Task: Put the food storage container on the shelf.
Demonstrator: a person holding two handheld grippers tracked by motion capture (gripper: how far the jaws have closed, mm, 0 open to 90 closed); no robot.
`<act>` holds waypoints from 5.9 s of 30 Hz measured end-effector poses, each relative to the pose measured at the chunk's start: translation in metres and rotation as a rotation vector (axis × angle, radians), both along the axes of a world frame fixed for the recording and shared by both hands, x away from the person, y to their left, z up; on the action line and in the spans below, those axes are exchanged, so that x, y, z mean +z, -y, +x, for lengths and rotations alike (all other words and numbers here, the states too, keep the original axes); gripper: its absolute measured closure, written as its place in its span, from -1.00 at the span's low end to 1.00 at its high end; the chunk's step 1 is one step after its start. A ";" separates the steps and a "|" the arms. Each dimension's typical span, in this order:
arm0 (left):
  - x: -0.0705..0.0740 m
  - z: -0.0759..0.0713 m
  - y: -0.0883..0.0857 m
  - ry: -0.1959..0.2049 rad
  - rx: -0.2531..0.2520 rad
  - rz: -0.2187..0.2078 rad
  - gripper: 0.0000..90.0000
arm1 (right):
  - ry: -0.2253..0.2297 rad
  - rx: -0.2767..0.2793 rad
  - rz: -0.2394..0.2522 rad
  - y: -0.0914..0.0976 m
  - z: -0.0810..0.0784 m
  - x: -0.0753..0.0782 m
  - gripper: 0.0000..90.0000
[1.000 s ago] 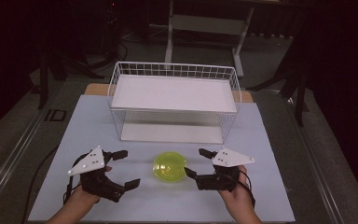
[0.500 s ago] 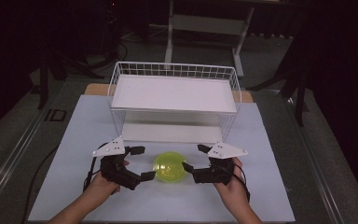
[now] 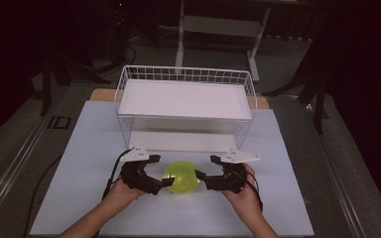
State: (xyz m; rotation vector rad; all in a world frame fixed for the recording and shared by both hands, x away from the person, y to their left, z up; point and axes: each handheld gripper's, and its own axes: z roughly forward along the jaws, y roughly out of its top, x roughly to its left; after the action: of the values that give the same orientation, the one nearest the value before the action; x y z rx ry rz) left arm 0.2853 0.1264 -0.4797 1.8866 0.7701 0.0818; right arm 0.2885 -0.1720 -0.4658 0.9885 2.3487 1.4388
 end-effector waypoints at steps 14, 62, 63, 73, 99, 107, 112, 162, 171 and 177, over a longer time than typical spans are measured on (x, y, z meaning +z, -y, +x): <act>-0.022 0.004 -0.007 -0.170 0.117 -0.027 -0.54 | -0.080 -0.023 -0.007 -0.011 0.005 -0.027 -0.08; -0.001 -0.016 -0.011 -0.235 0.098 -0.062 0.84 | -0.156 -0.044 0.037 -0.015 -0.019 -0.002 0.79; 0.002 -0.014 -0.011 -0.238 0.100 -0.061 0.84 | -0.147 -0.046 0.042 -0.015 -0.018 0.001 0.79; 0.023 0.001 -0.007 -0.184 0.114 -0.074 0.84 | -0.117 -0.075 0.079 -0.012 -0.004 0.019 0.78; 0.004 0.051 0.004 -0.132 0.199 -0.114 0.84 | -0.117 -0.184 0.054 -0.014 0.048 0.007 0.77; -0.001 0.066 0.010 -0.119 0.257 -0.066 0.82 | -0.130 -0.221 0.052 -0.017 0.064 -0.001 0.77; -0.005 0.073 0.010 -0.129 0.284 -0.056 0.82 | -0.143 -0.237 0.057 -0.019 0.072 -0.007 0.76; -0.027 0.089 0.023 -0.089 0.390 -0.050 0.45 | -0.086 -0.355 0.068 -0.025 0.096 -0.027 0.73; -0.026 0.090 0.021 -0.088 0.410 -0.044 0.40 | -0.036 -0.382 0.062 -0.031 0.096 -0.029 0.77; -0.026 0.088 0.017 -0.083 0.414 -0.062 0.31 | -0.017 -0.414 0.073 -0.032 0.100 -0.031 0.77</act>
State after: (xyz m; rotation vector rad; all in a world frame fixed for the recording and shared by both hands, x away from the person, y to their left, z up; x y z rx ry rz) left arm 0.3731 0.1096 -0.5054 1.6560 1.1979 0.2371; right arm 0.3886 -0.1398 -0.4969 1.4089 1.9554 1.3570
